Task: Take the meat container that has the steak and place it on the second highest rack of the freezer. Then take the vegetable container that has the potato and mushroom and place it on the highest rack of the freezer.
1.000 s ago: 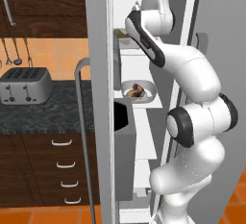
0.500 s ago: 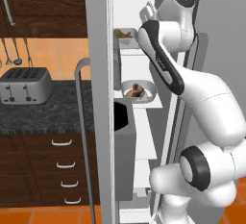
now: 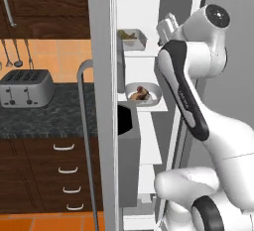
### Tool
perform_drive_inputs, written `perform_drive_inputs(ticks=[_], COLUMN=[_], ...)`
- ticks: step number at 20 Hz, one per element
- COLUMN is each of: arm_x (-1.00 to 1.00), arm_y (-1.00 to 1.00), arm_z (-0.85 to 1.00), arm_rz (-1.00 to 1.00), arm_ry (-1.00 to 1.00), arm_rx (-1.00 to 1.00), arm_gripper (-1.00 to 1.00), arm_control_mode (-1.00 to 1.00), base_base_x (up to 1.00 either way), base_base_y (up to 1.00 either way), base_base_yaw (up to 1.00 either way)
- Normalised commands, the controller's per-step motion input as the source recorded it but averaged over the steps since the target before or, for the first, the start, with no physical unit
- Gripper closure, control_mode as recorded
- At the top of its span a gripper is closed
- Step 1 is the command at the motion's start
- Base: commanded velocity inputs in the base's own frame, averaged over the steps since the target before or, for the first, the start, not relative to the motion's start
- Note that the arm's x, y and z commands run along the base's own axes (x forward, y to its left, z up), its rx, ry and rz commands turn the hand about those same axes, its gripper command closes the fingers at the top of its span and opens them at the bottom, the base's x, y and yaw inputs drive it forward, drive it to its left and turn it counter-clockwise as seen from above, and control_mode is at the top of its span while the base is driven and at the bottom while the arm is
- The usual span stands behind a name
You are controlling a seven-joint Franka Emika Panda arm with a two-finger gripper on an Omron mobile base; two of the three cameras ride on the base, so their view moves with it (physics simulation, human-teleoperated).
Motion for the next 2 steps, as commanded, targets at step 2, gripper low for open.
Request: perform_drive_inputs(ticks=[2], arm_x=[-1.00], arm_y=[0.00], arm_z=[-0.01], arm_rz=[0.00], arm_ry=[0.02], arm_rx=[0.00], arm_gripper=[-1.00], arm_control_mode=[-1.00], base_base_x=[0.00], base_base_y=[0.00], base_base_yaw=[0.00])
